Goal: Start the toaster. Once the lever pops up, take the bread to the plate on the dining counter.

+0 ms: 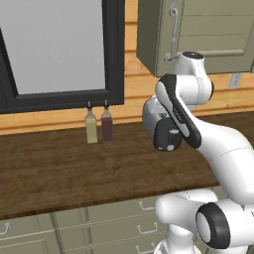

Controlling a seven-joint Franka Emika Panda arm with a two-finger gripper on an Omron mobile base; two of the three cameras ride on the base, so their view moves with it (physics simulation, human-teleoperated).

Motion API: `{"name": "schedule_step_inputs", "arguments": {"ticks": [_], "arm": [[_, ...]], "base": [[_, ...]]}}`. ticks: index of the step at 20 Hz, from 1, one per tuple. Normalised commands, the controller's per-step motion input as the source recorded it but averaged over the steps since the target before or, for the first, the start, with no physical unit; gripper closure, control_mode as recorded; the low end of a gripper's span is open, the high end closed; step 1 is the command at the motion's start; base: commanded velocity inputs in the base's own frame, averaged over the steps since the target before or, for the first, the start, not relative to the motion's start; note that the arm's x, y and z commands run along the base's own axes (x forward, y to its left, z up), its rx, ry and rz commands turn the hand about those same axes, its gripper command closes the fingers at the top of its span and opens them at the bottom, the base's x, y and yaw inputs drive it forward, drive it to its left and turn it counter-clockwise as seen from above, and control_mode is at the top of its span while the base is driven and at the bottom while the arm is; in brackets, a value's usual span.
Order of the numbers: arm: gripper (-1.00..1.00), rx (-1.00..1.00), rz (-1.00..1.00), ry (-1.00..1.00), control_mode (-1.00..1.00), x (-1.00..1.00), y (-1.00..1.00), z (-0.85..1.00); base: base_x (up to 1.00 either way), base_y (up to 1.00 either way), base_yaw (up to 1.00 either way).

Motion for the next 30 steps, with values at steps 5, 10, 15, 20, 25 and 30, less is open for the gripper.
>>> {"name": "schedule_step_inputs", "arguments": {"ticks": [5, 10, 15, 20, 25, 30], "arm": [[-1.00, 0.01, 0.00, 0.01, -1.00, 0.00, -0.25, -0.09], [-1.00, 0.03, 0.00, 0.00, -1.00, 0.00, -0.52, -0.25], [1.00, 0.00, 0.00, 0.00, -1.00, 0.07, -0.33, -0.37], [1.00, 0.00, 0.00, 0.00, -1.00, 0.21, -0.17, -0.38], [1.00, 0.00, 0.00, 0.00, -1.00, 0.32, -0.07, -0.34], [1.00, 0.00, 0.00, 0.00, -1.00, 0.42, -0.03, -0.27]], "base": [[0.00, 0.00, 0.00], [0.00, 0.00, 0.00], [0.00, 0.00, 0.00], [0.00, 0.00, 0.00], [0.00, 0.00, 0.00], [0.00, 0.00, 0.00]]}}
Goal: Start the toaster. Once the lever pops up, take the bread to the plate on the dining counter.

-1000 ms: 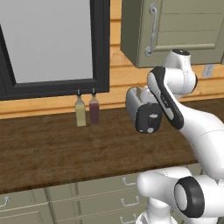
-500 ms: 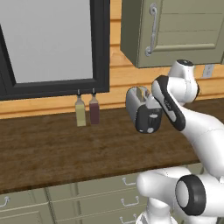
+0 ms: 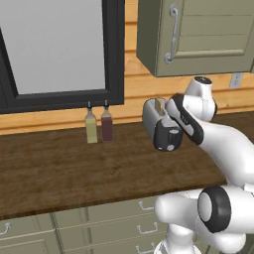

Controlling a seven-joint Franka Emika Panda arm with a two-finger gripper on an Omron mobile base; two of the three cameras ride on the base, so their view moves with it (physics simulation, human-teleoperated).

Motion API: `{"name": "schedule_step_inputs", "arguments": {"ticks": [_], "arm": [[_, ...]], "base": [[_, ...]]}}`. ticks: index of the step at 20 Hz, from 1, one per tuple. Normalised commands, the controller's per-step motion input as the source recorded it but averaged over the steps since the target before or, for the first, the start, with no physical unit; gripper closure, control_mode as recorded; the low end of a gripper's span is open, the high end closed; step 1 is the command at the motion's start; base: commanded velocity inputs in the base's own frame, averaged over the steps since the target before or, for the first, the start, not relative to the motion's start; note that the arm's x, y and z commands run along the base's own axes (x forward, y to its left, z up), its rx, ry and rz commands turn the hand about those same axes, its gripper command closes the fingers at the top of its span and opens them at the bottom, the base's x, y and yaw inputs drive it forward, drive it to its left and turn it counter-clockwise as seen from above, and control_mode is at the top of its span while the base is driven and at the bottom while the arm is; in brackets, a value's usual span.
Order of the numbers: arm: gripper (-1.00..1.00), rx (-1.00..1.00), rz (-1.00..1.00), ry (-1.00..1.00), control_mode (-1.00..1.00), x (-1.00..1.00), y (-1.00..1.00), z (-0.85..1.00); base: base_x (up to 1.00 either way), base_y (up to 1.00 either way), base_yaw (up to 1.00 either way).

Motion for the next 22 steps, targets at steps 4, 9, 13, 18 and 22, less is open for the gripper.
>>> {"name": "schedule_step_inputs", "arguments": {"ticks": [4, 9, 13, 18, 22], "arm": [[1.00, 0.00, 0.00, 0.00, -1.00, 0.42, -0.17, -0.20], [1.00, 0.00, 0.00, 0.00, -1.00, 0.40, -0.18, -0.19], [1.00, 0.00, 0.00, 0.00, -1.00, 0.36, -0.08, -0.22], [1.00, 0.00, 0.00, 0.00, -1.00, 0.36, -0.05, -0.25], [1.00, 0.00, 0.00, 0.00, -1.00, 0.35, -0.08, -0.25]], "base": [[0.00, 0.00, 0.00], [0.00, 0.00, 0.00], [0.00, 0.00, 0.00], [0.00, 0.00, 0.00], [0.00, 0.00, 0.00]]}}
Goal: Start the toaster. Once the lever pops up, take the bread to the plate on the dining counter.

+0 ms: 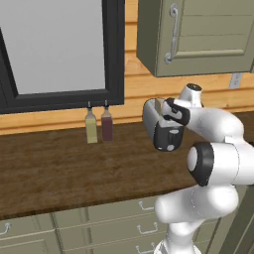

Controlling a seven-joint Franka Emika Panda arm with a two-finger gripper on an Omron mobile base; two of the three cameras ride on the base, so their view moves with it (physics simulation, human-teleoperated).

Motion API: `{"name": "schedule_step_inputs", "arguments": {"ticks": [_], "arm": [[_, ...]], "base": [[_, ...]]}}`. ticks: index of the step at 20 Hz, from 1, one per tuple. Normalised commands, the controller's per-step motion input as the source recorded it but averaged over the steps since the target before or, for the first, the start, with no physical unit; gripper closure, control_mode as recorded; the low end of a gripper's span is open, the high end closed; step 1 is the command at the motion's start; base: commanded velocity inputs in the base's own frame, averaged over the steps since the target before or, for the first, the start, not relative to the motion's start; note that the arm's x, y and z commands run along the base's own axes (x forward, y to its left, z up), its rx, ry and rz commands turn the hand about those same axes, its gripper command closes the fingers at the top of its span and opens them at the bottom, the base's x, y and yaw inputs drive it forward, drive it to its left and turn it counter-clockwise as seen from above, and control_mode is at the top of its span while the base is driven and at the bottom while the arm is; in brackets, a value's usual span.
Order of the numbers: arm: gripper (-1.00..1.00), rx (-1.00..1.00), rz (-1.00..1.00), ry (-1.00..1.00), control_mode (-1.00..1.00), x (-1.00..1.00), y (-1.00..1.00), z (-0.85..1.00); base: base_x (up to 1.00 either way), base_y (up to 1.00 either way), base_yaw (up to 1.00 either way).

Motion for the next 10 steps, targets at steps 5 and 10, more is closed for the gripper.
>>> {"name": "schedule_step_inputs", "arguments": {"ticks": [5, 10], "arm": [[1.00, 0.00, 0.00, 0.00, -1.00, 0.19, -0.07, -0.32], [1.00, -0.04, 0.00, 0.00, -1.00, 0.00, 0.00, -0.51]], "base": [[0.00, 0.00, 0.00], [0.00, 0.00, 0.00]]}}
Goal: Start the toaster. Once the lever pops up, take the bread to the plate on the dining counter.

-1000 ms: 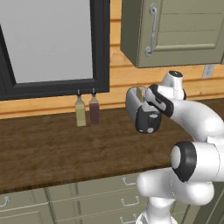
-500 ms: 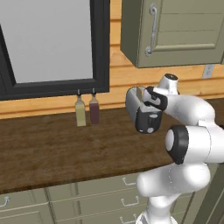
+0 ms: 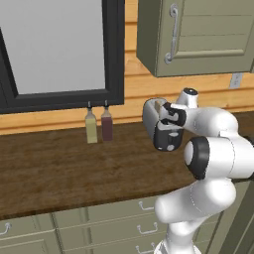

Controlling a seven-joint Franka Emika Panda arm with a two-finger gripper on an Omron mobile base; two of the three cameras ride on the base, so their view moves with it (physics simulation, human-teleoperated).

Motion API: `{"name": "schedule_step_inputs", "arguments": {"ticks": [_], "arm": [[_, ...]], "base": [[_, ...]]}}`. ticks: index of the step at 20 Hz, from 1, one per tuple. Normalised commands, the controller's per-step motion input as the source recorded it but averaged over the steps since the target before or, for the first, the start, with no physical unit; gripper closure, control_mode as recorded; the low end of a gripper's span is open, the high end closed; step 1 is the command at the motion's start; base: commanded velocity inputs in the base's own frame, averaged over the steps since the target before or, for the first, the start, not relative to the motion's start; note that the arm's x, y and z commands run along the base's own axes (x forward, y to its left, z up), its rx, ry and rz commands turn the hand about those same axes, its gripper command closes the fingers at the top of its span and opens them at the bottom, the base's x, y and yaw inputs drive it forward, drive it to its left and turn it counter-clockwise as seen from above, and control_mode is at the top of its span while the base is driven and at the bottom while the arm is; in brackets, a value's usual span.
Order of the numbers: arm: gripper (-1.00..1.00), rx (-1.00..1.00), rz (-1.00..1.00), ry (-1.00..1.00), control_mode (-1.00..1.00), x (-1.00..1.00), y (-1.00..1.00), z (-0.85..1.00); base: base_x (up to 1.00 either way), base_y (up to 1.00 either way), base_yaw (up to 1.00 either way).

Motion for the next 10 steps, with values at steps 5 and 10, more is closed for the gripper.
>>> {"name": "schedule_step_inputs", "arguments": {"ticks": [5, 10], "arm": [[1.00, -0.06, 0.00, 0.00, -1.00, 0.00, 0.00, -0.72], [1.00, -0.06, 0.01, -0.01, -1.00, -0.15, -0.02, -0.90]], "base": [[0.00, 0.00, 0.00], [0.00, 0.00, 0.00]]}}
